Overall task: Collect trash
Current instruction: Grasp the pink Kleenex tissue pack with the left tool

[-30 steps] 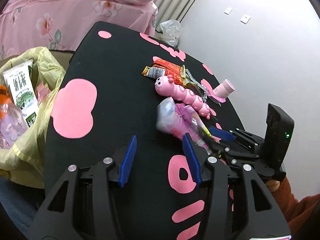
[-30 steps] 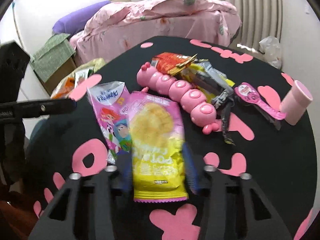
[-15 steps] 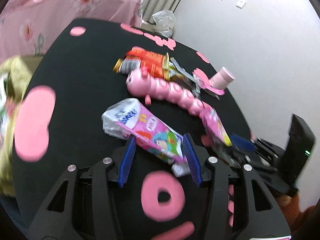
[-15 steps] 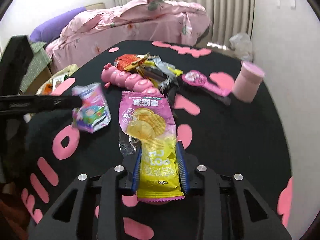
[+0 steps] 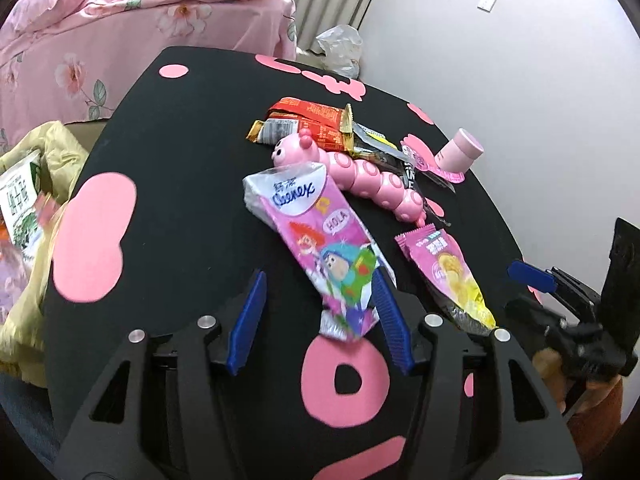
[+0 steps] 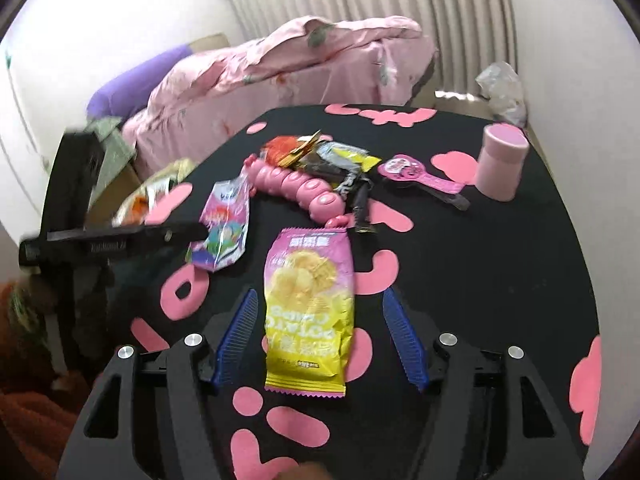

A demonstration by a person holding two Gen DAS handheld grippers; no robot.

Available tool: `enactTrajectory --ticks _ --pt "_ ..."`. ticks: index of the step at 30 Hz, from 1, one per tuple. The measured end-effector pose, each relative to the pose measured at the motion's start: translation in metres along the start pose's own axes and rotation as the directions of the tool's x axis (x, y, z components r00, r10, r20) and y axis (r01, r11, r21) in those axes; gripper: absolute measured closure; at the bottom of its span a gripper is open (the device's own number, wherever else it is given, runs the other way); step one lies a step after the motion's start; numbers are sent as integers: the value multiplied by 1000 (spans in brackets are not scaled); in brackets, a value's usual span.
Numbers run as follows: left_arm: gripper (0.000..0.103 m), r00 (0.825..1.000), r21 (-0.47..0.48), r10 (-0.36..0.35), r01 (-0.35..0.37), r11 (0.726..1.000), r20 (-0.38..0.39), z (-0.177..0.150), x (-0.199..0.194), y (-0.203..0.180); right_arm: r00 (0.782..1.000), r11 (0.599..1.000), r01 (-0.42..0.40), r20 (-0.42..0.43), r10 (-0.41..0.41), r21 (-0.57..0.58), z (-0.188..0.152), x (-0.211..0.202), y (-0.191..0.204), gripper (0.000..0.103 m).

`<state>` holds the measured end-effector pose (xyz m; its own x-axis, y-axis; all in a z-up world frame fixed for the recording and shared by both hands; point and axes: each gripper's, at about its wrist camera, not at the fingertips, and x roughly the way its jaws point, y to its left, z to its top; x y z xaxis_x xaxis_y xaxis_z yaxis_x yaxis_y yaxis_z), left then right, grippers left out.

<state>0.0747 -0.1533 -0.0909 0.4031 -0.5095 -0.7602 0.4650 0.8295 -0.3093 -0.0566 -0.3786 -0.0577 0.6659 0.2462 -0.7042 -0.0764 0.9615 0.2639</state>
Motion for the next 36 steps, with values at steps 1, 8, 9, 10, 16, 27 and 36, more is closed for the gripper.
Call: enactTrajectory --ticks 1,8,9,10,16,27,36 --pt "51 1000 -12 -4 5 1000 2 -1 -2 2 1000 1000 11 -10 -11 17 -2 4 -3 42" --pt "50 999 -76 -38 41 996 36 -1 -15 14 991 991 89 -89 -98 -95 -12 38 17 72" --pt "50 998 -86 -51 54 995 33 -2 -15 15 989 986 111 -83 -122 -123 -12 39 22 79" --pt "50 998 -92 -59 61 994 28 -3 -14 16 990 985 108 -75 -119 -133 -12 39 24 84" --pt "50 997 -74 -72 70 995 -17 -10 -4 5 997 992 64 -34 -68 -109 -7 21 20 95" --pt "92 999 -25 -12 11 1000 -53 5 23 -12 997 998 69 45 -69 1 5 4 3 96" --pt "98 998 -14 -5 6 1000 58 -1 -27 -1 991 995 95 100 -93 -13 19 -12 16 96"
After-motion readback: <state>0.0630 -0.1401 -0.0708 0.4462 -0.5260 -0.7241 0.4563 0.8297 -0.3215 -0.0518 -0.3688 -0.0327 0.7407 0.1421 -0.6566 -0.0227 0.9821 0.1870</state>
